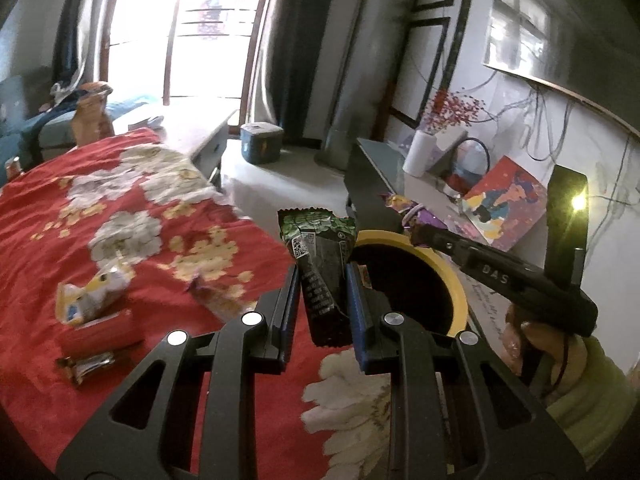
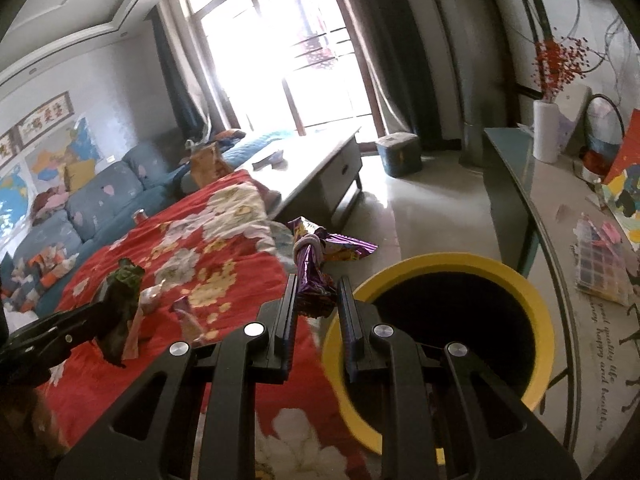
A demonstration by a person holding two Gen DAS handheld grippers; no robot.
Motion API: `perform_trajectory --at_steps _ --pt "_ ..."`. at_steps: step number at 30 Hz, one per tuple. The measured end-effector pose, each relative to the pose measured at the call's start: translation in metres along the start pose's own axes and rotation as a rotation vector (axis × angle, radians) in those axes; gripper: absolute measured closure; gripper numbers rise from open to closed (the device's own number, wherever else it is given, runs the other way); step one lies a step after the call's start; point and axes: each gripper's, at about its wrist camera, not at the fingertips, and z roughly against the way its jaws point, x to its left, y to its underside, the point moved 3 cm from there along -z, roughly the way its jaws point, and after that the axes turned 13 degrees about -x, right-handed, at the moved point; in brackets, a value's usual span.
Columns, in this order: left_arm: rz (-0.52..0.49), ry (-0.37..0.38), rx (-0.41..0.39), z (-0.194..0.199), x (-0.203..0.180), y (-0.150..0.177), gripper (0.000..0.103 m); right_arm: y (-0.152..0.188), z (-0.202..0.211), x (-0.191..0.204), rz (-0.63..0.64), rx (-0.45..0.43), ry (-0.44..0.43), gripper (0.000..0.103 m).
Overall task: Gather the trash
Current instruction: 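Carry the green snack bag and purple wrapper over the yellow-rimmed bin, then open both tools to drop the green bag and purple wrapper into the bin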
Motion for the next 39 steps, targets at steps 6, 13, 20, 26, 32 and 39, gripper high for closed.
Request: perform_trajectory --at_steps 6,13,20,26,32,39 --pt "-0.027 0.037 0.015 -0.017 -0.023 0.002 0.086 -0.001 0.001 -0.023 -0.023 -0.002 0.041 0.084" --pt "-0.056 0.068 0.043 -0.037 -0.043 0.008 0.086 0.001 0.0 -0.054 -0.054 0.008 0.088 0.084" --pt "-0.058 0.095 0.075 -0.059 -0.057 0.015 0.086 0.008 0.0 -0.081 -0.088 0.028 0.125 0.084" --pt "-0.06 0.11 0.105 -0.078 -0.066 0.021 0.086 0.013 -0.003 -0.097 -0.109 0.046 0.143 0.084" --pt "-0.063 0.125 0.149 -0.095 -0.069 0.031 0.085 0.02 -0.005 -0.108 -0.125 0.077 0.151 0.084" --pt "-0.062 0.129 0.19 -0.117 -0.073 0.041 0.085 0.026 -0.009 -0.116 -0.137 0.102 0.148 0.083"
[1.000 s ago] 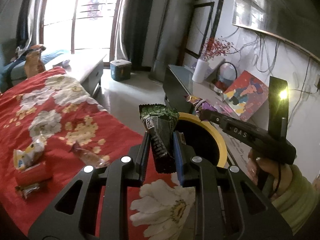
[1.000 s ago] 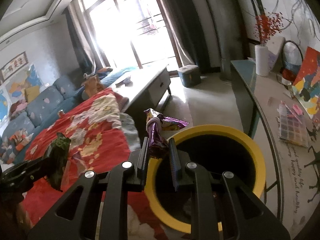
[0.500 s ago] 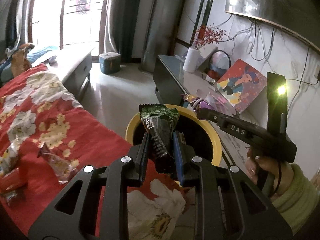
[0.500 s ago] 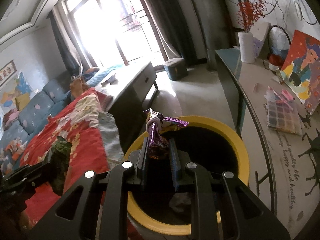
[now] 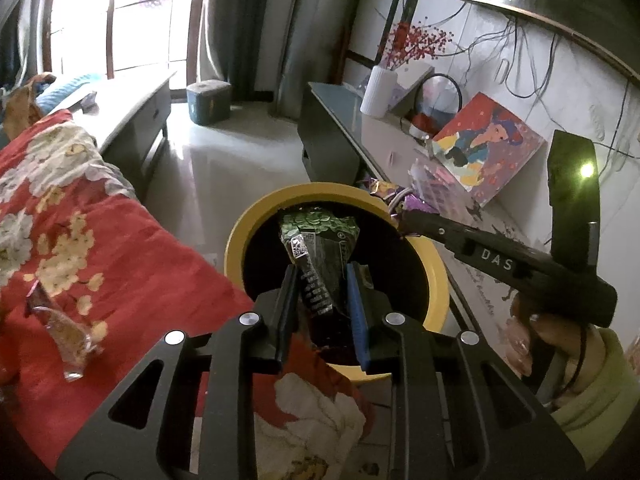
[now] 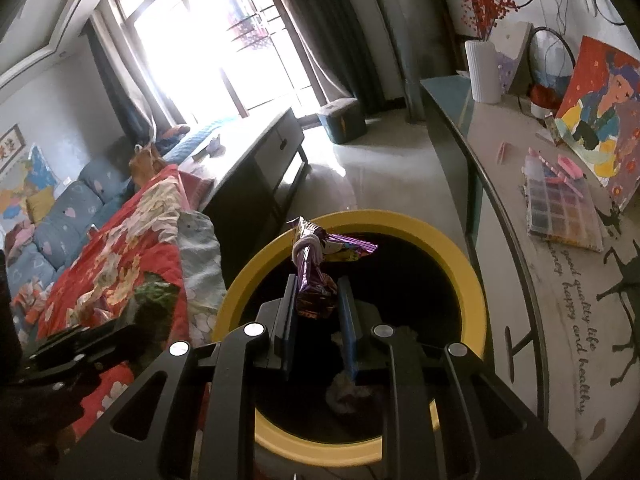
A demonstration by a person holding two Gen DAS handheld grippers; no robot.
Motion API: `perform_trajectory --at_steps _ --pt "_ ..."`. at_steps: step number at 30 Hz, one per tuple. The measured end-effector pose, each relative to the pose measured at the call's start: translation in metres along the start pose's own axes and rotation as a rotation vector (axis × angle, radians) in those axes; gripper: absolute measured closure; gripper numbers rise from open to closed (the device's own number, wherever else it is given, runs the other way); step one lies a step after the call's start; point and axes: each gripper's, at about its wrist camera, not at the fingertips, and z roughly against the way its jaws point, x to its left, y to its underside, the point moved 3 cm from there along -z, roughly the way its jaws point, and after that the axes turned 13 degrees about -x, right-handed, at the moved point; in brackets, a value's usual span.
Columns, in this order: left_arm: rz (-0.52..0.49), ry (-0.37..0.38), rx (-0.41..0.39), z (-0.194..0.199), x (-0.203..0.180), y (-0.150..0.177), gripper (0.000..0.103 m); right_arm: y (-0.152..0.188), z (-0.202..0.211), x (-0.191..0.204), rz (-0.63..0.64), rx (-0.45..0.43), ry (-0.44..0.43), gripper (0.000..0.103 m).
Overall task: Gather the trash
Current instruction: 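Open both tools to drop the green bag and purple wrapper into the bin, then move both open tools back toward the remaining wrappers on the bedspread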
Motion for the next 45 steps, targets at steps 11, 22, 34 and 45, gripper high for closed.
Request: perform_trajectory --at_steps 11,22,34,45 --pt "0.032 -0.017 -0.014 -0.008 0.001 -0.004 0.034 -0.001 0.002 -0.006 -0.018 -0.008 0.027 0.065" --pt "0.085 -0.08 -0.083 0.024 0.02 -0.014 0.011 -0.008 0.012 0.002 -0.006 -0.057 0.044 0.037" --pt "0.105 -0.142 -0.163 0.066 0.039 -0.02 0.011 -0.011 0.024 0.043 0.047 -0.088 -0.01 0.03" --pt "0.135 -0.243 -0.254 0.111 0.071 -0.022 0.011 -0.007 0.028 0.09 0.111 -0.082 -0.085 0.03"
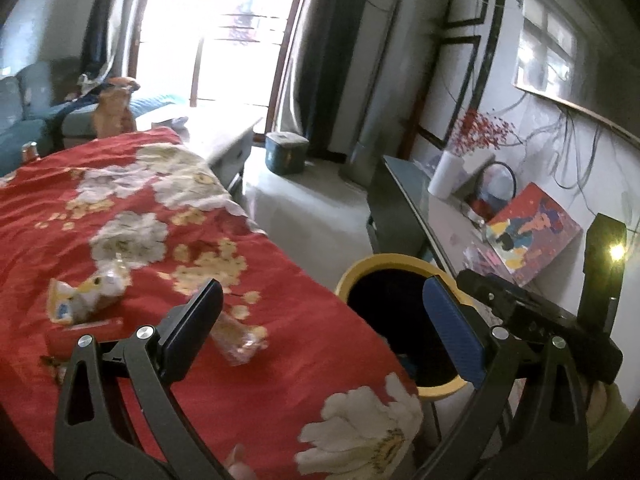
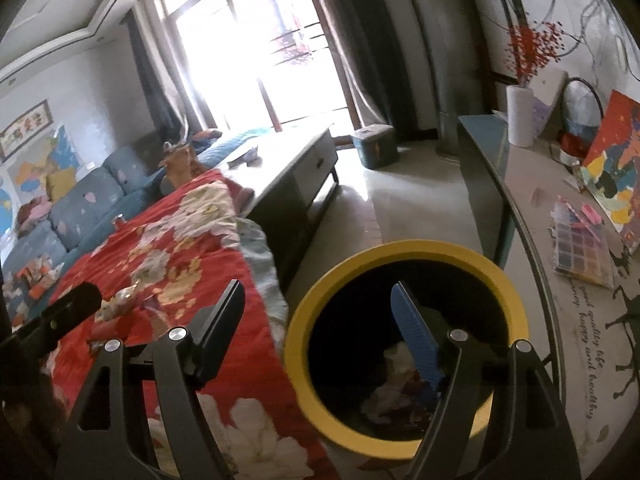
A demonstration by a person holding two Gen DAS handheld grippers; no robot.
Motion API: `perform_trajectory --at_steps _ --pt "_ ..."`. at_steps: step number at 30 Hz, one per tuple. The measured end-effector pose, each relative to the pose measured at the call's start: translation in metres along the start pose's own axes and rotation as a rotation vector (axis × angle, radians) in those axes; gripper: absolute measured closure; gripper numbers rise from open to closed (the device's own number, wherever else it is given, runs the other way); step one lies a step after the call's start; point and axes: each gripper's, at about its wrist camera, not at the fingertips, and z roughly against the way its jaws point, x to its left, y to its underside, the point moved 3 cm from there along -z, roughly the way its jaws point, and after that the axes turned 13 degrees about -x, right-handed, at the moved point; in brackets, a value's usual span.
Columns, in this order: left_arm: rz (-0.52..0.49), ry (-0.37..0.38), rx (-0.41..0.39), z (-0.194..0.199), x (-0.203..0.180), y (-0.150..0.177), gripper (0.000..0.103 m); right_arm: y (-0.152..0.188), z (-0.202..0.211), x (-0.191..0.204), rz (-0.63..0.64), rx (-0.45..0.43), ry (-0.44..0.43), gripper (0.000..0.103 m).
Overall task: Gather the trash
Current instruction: 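Move both open tools back toward the remaining wrappers on the bedspread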
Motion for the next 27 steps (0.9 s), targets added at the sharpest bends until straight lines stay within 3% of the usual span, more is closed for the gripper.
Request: perform_trajectory --at_steps 27 --pt "0.065 -0.164 -0.066 0.055 0.081 -0.006 0.011 0.025 0.0 0.099 0.14 0.058 -0.164 0.03"
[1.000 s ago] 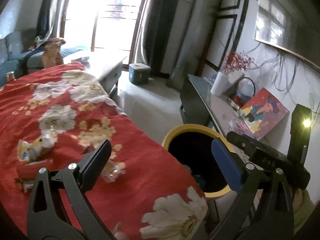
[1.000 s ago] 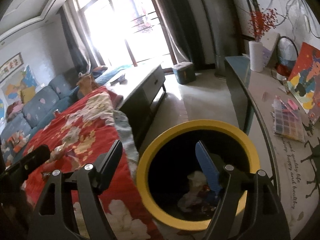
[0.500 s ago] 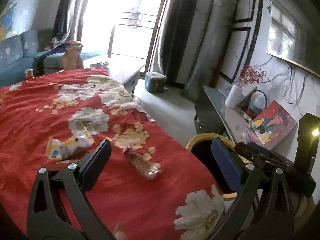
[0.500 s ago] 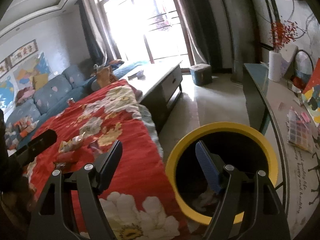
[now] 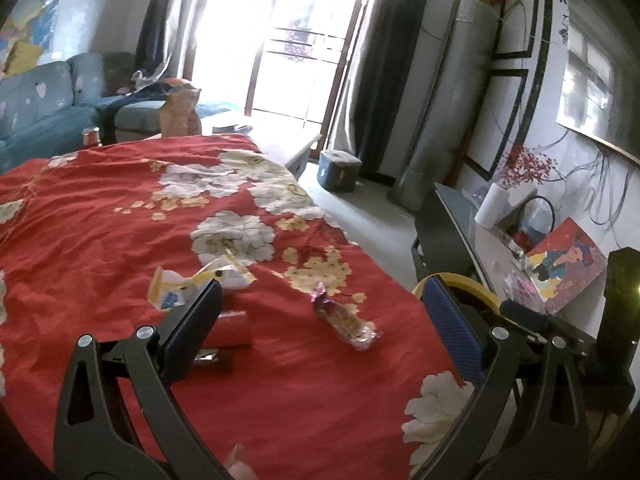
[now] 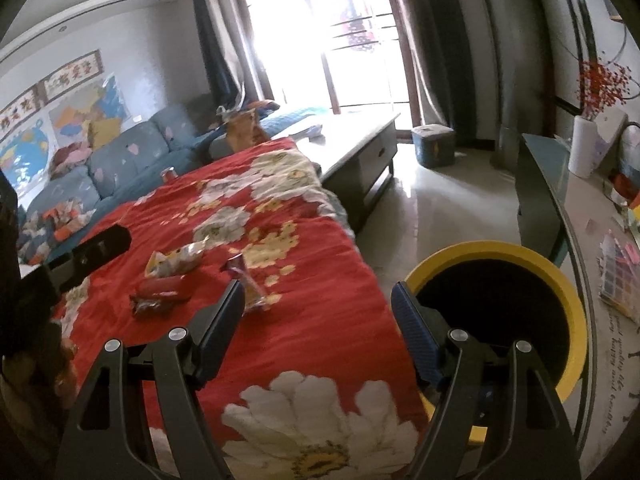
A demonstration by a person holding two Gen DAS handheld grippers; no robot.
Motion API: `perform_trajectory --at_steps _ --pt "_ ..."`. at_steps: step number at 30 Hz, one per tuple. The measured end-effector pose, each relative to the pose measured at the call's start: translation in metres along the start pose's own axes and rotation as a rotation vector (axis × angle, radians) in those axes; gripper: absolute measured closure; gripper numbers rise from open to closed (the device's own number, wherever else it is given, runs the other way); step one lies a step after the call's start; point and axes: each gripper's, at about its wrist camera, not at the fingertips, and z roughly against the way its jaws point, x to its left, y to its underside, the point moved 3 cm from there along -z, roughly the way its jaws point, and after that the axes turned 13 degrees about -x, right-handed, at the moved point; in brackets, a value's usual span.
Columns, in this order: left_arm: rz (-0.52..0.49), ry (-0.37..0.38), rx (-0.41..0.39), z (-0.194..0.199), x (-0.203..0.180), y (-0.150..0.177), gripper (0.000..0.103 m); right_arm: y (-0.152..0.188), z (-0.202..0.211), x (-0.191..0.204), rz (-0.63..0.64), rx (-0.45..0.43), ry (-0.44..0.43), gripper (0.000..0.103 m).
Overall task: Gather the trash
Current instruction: 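Move both open tools back toward the remaining wrappers on the bedspread, then close the left tool on the white-yellow wrapper while the right tool grasps the pink snack bag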
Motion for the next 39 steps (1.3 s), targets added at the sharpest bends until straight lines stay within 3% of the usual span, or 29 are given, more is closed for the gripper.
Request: perform_trajectory --at_steps 12,22,25,29,39 --pt "0.033 -0.09 0.018 0.007 0.047 0.001 0.011 0.008 -0.01 0.033 0.046 0.033 -0.057 0.03" --pt "0.038 -0.165 0.119 -0.001 0.115 0.012 0.011 0.012 -0.025 0.055 0.086 0.055 -0.086 0.03" --pt "0.033 -0.144 0.151 -0.007 0.129 0.014 0.015 0.013 -0.032 0.057 0.095 0.065 -0.088 0.03" --pt "0.065 -0.123 0.212 -0.022 0.149 0.022 0.029 0.017 -0.043 0.057 0.089 0.089 -0.082 0.03" --pt "0.196 -0.031 0.264 -0.057 0.156 0.026 0.033 0.025 -0.076 0.053 0.092 0.146 -0.063 0.03"
